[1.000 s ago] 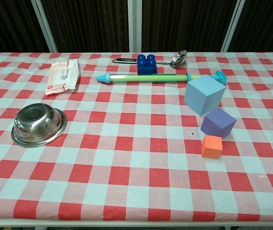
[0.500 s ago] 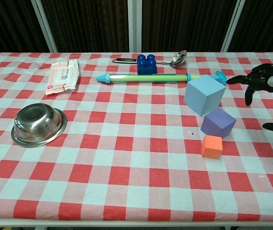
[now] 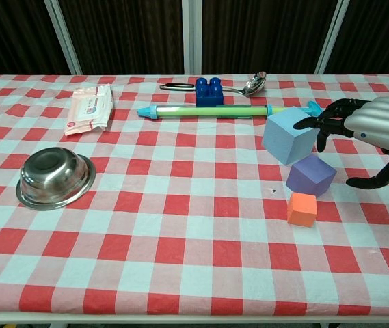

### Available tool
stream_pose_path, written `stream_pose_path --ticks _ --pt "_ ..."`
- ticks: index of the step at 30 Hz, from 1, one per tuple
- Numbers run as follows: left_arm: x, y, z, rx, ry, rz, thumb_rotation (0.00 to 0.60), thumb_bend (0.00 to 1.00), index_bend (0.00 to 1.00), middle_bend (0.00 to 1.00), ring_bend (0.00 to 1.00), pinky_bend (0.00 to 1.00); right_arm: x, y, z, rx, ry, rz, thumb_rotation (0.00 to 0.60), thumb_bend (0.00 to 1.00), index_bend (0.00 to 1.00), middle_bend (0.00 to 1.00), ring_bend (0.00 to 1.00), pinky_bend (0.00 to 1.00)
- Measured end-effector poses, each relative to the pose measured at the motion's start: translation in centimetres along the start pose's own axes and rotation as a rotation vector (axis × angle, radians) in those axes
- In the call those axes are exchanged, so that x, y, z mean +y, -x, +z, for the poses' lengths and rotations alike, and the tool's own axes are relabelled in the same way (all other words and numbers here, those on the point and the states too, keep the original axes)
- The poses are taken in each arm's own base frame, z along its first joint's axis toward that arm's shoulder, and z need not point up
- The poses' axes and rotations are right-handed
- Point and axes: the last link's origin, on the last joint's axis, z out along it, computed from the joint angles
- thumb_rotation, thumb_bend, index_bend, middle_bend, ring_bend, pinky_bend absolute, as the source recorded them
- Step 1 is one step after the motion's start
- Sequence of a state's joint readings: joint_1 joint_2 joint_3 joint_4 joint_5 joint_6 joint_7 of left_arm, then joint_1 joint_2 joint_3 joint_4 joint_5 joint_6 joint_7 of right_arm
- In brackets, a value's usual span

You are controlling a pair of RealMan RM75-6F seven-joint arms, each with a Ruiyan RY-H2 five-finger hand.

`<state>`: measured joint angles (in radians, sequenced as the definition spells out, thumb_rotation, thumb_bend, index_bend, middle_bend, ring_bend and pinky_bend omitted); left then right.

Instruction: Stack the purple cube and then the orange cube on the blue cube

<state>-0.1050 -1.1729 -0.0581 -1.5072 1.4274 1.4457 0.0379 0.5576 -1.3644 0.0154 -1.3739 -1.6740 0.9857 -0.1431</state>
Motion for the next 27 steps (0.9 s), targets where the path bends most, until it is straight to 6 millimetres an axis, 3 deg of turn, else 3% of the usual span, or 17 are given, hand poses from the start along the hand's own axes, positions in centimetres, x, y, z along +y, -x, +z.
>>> stream_pose_path --ticks 16,27 --pt "-1.0 0.3 0.2 -0.005 -0.023 -0.003 0.6 0.08 0.21 0.19 0.12 0.28 -0.7 0.7 2.1 -0.012 -0.013 0.004 0.6 0.19 0.0 0.3 0.07 0.0" --pt "-1.4 0.4 0.3 -0.009 -0.033 -0.013 0.6 0.08 0.21 0.19 0.12 0.28 -1.0 1.1 2.6 -0.003 -0.014 0.012 0.6 0.21 0.0 0.39 0.1 0.0"
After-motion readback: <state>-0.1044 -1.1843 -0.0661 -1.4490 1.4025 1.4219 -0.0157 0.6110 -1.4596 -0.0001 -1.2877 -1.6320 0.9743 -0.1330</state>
